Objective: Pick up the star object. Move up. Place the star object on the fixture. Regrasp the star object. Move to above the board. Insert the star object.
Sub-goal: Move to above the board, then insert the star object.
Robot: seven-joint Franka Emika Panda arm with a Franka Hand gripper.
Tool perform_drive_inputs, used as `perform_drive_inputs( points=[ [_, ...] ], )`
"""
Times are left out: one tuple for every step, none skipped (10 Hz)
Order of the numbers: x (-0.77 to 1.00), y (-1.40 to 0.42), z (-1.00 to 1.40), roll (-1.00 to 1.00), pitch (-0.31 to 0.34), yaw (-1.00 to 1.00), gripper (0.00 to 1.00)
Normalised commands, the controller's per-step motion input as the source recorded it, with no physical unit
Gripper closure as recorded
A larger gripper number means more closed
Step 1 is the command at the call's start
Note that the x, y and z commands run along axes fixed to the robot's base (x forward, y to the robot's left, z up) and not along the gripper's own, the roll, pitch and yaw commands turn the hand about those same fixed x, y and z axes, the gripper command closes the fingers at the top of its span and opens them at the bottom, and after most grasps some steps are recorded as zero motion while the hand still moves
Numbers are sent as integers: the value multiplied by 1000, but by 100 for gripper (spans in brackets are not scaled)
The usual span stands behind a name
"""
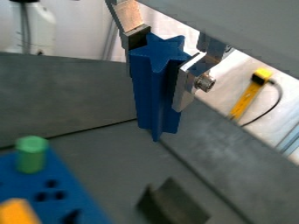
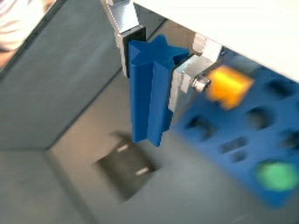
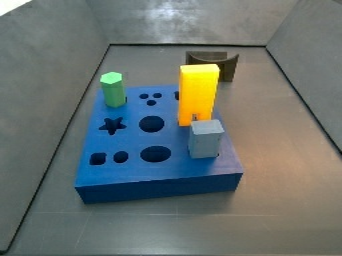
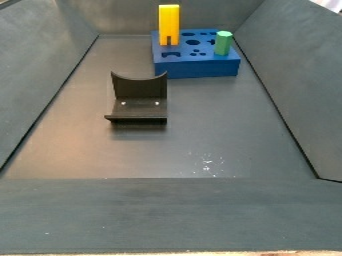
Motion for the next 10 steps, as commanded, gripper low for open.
perform_drive_inputs(
  points=[
    [-720,-822,205,-1000,-20,-198,100],
    [-505,-534,131,-1000,-12,-196,100],
    [-272,-236,58,-1000,2,-186,100],
    [-190,-156,36,-1000,5,-178,100],
    [-108,-72,23,-887,8,-141,100],
    [-79,-40,8,-664,2,-99,100],
    [-58,-9,5,-415,-6,-45,100],
    [-48,-1,7,-322,-14,-38,100],
    [-36,8,-3,-202,-20,-24,100],
    [-26,6,-63,4,0,0,100]
  ],
)
